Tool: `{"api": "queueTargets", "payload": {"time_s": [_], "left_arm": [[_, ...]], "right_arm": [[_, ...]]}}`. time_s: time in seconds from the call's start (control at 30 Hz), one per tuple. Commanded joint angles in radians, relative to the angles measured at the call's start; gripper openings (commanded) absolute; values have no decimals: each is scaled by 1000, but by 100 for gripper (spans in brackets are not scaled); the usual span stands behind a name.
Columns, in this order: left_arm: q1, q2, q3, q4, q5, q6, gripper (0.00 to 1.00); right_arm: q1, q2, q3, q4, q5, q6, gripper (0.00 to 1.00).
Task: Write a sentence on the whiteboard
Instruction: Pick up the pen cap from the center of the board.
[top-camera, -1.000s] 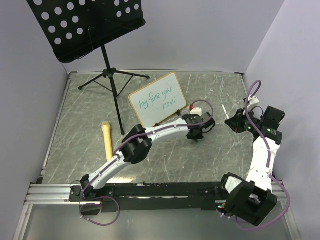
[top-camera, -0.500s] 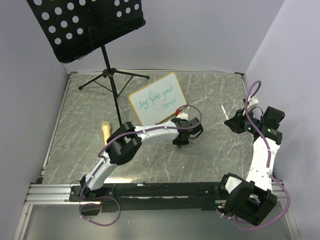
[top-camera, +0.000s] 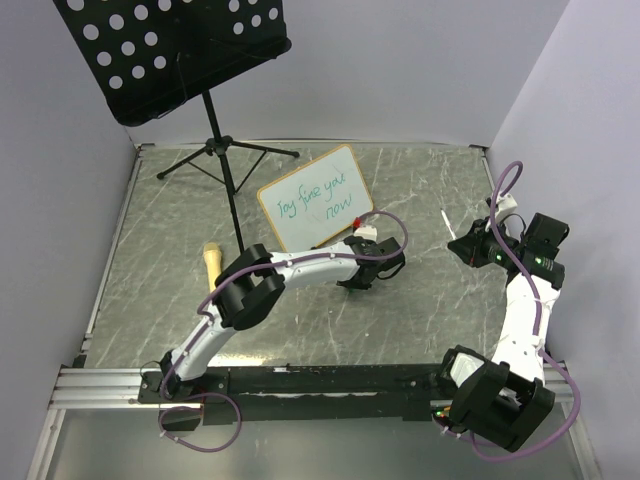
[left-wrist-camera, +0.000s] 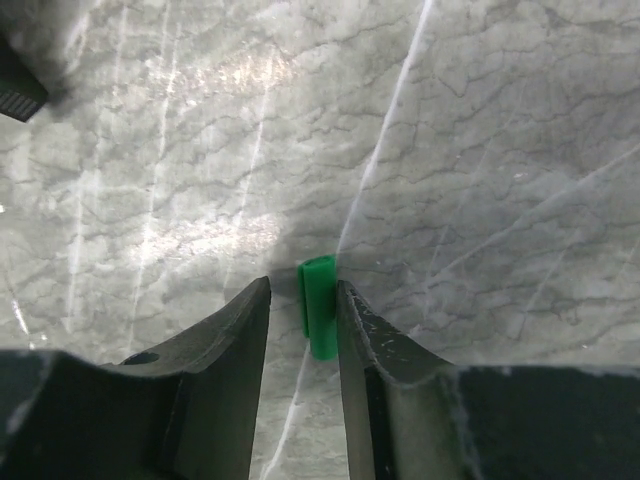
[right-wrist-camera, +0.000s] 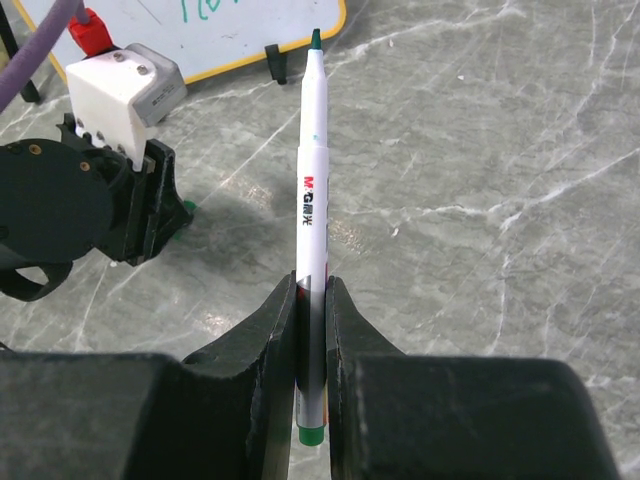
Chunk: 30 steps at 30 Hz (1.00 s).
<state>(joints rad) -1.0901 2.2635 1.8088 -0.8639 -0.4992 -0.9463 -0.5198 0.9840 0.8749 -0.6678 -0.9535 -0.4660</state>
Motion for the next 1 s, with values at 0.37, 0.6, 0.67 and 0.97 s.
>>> {"api": "queueTargets", "payload": {"time_s": [0.37, 0.6, 0.67, 0.97], "left_arm": [[28, 79, -95, -70, 103, 106, 21], [59, 8, -223, 34, 159, 115, 33], [61, 10, -223, 22, 145, 116, 35], [61, -7, -282, 61, 178, 136, 13]], "right_arm": [[-6, -10, -1, -13, -51, -33, 0], [-2, 8, 4, -35, -62, -54, 0], [1, 8, 3, -33, -62, -53, 0], [10, 15, 6, -33, -60, -49, 0]]}}
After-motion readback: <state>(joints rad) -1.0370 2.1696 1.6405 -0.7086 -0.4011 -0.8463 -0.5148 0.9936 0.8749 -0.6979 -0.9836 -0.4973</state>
